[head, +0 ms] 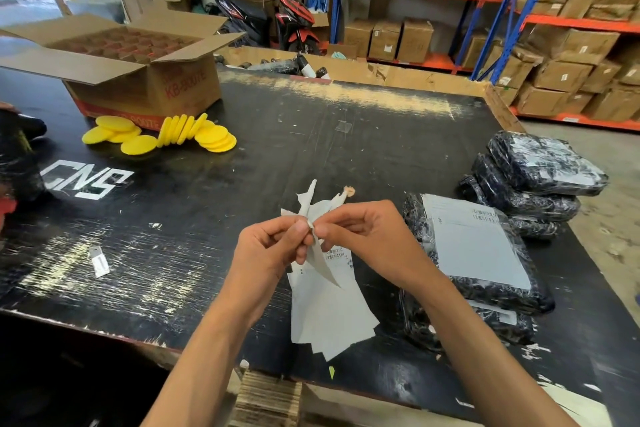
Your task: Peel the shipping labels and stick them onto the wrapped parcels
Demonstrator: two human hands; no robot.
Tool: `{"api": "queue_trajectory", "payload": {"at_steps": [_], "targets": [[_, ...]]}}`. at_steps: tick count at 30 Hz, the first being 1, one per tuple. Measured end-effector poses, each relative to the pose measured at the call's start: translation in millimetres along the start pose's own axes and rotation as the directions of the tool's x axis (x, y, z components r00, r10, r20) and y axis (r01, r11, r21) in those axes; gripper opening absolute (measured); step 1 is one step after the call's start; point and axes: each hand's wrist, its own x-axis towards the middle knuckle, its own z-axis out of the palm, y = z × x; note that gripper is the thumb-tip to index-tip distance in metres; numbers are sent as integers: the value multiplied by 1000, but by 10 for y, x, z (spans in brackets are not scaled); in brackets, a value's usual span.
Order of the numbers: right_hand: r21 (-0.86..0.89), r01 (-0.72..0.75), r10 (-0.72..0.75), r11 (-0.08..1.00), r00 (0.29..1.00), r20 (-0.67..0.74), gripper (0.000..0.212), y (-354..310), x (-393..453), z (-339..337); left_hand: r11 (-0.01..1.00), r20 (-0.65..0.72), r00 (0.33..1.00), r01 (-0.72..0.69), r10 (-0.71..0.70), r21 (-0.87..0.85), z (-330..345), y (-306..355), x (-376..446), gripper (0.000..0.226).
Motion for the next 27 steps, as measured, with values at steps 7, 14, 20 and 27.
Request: {"api": "queue_trajectory", "payload": {"at_steps": [7, 14, 20, 27], "targets": [[-58, -52, 53, 997, 999, 3, 12, -21, -11, -36, 998, 41, 999, 0, -3, 56, -26, -11, 39, 15], [-44, -127, 123, 991, 989, -83, 8, -8, -25, 21, 991, 84, 996, -50, 40, 126, -28, -12, 39, 13], [150, -262, 292, 954, 924, -248, 13, 52, -23, 122, 994, 66, 998, -6, -1, 106, -7, -14, 53, 16], [489, -202, 431, 849, 800, -417, 17, 29, -7, 19, 982, -149, 974, 159, -172, -98, 43, -70, 297, 8]]}}
